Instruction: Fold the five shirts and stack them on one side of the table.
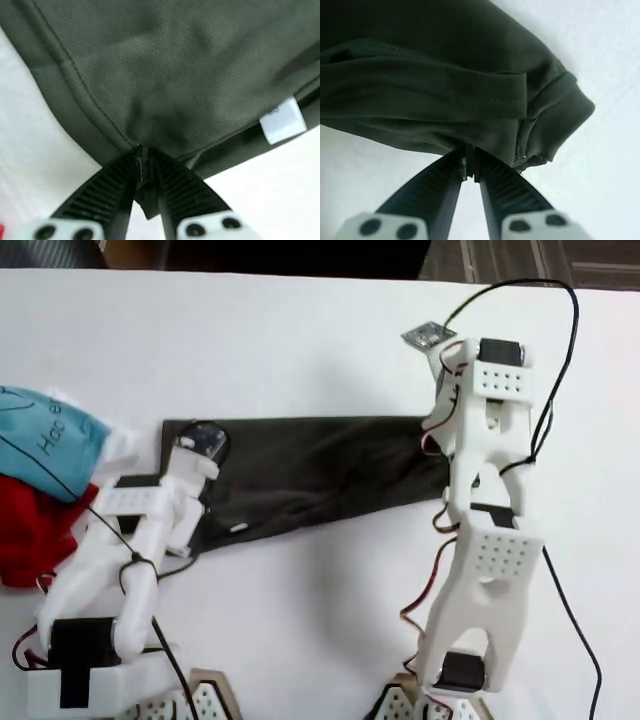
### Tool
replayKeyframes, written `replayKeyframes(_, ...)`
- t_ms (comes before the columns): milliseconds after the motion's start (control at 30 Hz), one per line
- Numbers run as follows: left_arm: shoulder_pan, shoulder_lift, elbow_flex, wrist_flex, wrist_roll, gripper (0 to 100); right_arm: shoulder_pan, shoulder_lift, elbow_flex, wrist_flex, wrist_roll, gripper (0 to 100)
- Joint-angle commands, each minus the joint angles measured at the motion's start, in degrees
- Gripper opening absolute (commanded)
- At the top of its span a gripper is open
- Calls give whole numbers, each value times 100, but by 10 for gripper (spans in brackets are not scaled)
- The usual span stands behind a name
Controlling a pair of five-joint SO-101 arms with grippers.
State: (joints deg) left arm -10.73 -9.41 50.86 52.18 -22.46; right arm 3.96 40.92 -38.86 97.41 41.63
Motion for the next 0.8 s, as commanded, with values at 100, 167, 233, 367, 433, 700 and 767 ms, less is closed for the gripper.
replayKeyframes(100,-62,26,-40,-105,-62,25,418,-31,844,-444,325,20)
replayKeyframes(167,-62,26,-40,-105,-62,25,611,-31,1116,-655,334,20)
replayKeyframes(233,-62,26,-40,-105,-62,25,813,-48,1354,-725,352,20)
replayKeyframes(367,-53,26,-40,-105,-70,25,1209,-163,1697,-426,923,20)
replayKeyframes(433,-53,26,-40,-105,-70,25,1402,-303,1820,-242,1169,20)
replayKeyframes(700,-53,26,-40,-105,-70,25,1622,-1596,1987,-171,1468,20)
replayKeyframes(767,-53,26,-40,-105,-70,25,1437,-1877,1987,-189,1451,20)
